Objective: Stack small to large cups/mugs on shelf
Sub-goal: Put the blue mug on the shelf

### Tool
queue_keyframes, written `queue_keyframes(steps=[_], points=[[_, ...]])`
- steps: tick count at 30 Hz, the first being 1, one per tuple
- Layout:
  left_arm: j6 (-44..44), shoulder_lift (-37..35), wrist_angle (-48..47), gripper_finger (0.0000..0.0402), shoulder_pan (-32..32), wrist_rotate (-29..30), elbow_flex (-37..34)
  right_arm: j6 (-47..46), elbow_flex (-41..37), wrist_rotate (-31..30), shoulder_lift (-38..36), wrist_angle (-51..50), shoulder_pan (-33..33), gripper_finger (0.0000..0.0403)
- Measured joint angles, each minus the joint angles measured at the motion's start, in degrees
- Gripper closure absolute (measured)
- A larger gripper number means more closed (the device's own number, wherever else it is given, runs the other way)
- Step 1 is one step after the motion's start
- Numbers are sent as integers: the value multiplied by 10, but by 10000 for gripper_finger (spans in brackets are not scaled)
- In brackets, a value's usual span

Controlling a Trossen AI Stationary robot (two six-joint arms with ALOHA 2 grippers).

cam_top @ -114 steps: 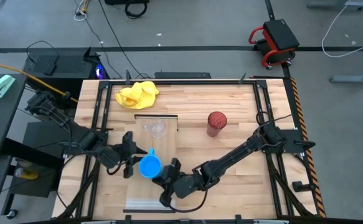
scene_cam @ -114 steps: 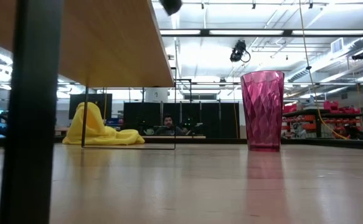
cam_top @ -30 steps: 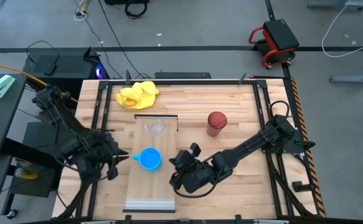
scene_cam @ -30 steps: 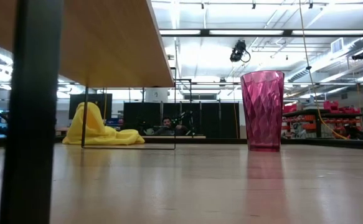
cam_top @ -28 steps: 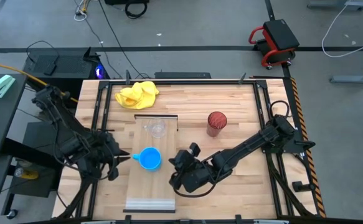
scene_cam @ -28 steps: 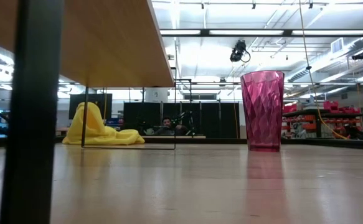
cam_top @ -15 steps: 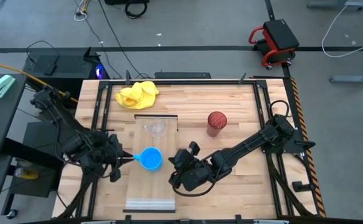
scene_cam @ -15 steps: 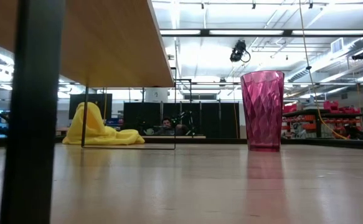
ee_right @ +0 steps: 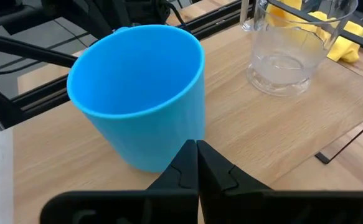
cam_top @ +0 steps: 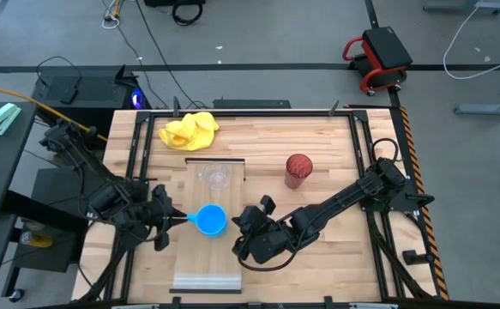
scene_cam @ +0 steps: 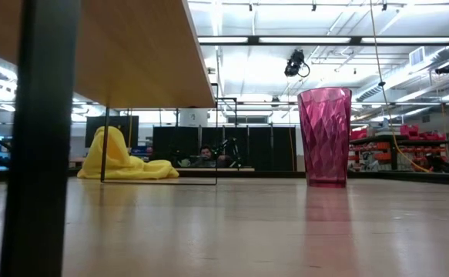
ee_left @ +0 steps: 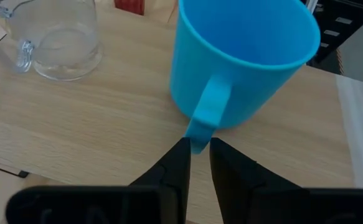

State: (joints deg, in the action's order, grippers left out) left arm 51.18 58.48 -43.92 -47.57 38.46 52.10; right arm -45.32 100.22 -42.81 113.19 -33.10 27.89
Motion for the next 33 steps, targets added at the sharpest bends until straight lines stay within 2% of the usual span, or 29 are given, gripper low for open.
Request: queue_keyframes(steps=[6,10,16,20,26,33], points=[[0,0,0,333,0,-2,0,-11,0,3,0,1,15,402],[-5,0,-1,333,0,-2,0,13,0,41,1,38,34,402],[-9,0,0,333,5,-2,0,30,0,57,12,80,20,402],[-13,0,0,333,5,-2,0,57,0,109,32,135,5,402],[-9,0,2,333,5,-2,0,52,0,86,42,129,12,402],[-9,0,3,333,5,-1,0,55,0,100,41,133,-4,402]])
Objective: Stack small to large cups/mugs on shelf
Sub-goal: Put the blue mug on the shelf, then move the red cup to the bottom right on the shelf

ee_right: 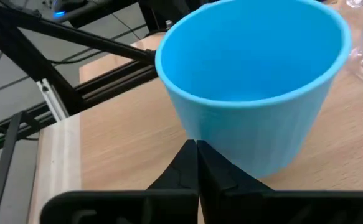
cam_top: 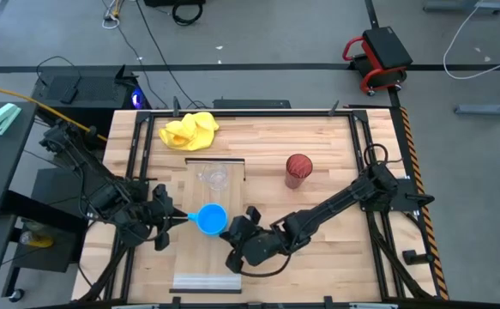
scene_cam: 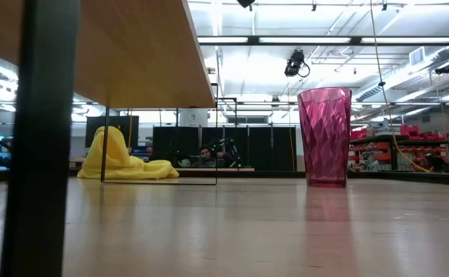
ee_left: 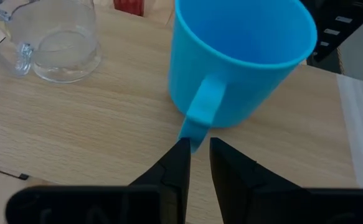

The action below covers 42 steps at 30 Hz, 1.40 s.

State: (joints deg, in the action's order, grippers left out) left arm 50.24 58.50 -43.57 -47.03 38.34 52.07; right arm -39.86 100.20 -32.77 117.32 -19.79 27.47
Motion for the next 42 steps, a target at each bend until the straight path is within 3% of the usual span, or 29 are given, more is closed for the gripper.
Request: queue_keyframes(steps=[32,42], points=[[11,-1,-18,327,-2,23,0,-12,0,7,-4,-27,11,401],[11,-42,25,330,-20,41,0,-82,0,-7,-114,-152,63,391]])
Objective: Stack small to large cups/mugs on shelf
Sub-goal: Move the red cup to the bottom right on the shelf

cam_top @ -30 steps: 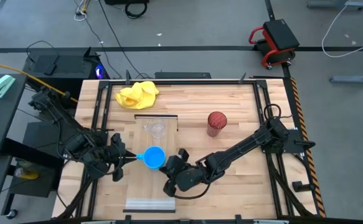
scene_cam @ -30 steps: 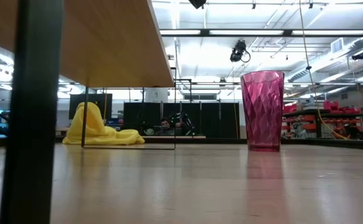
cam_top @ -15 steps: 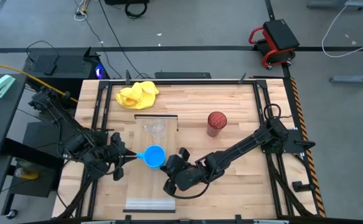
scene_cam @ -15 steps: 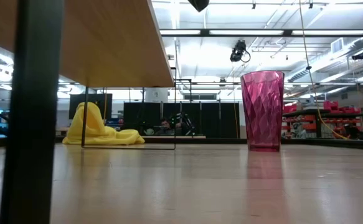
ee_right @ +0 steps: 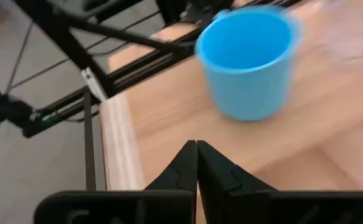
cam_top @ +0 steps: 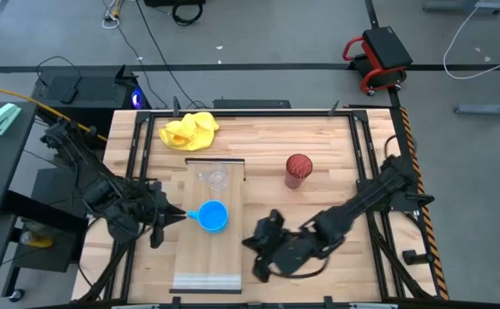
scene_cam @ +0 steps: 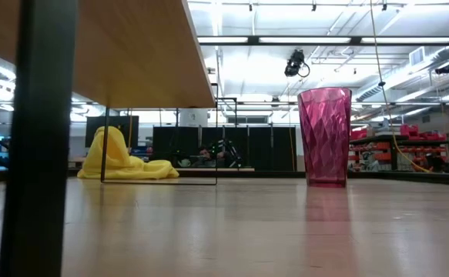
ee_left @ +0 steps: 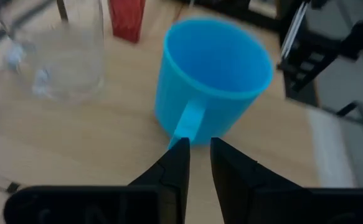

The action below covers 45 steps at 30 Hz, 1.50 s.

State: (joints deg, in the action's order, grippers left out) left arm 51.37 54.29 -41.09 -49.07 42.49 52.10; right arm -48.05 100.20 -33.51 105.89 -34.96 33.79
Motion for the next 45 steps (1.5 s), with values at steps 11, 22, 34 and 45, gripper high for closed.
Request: queue_keyframes(steps=[11,22,34,45], points=[[-119,-80,34,336,0,111,0,-97,0,-127,-158,-241,-2,381],[125,-141,-292,336,0,167,0,-125,1,-19,-264,-397,-146,325],[340,-155,-489,334,0,98,0,-80,-7,180,-247,-538,-374,304],[351,-154,-489,335,0,50,0,12,-160,253,-231,-517,-448,306]])
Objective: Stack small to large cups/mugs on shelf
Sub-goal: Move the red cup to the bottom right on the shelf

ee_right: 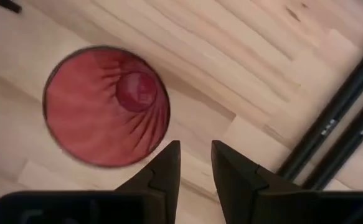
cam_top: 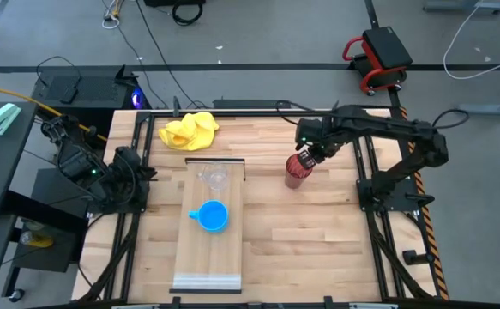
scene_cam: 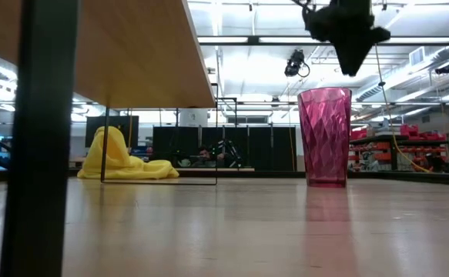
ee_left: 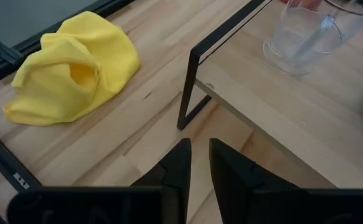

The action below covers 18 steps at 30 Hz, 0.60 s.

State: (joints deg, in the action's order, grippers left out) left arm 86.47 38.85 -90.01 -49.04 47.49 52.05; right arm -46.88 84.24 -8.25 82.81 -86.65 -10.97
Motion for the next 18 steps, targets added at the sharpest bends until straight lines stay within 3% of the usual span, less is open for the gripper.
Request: queue_keyframes(steps=[8,18], points=[[15,1,0,340,0,-9,0,14,-79,41,-5,127,-9,306],[14,1,0,335,0,-12,0,17,-104,23,-6,148,-9,307]])
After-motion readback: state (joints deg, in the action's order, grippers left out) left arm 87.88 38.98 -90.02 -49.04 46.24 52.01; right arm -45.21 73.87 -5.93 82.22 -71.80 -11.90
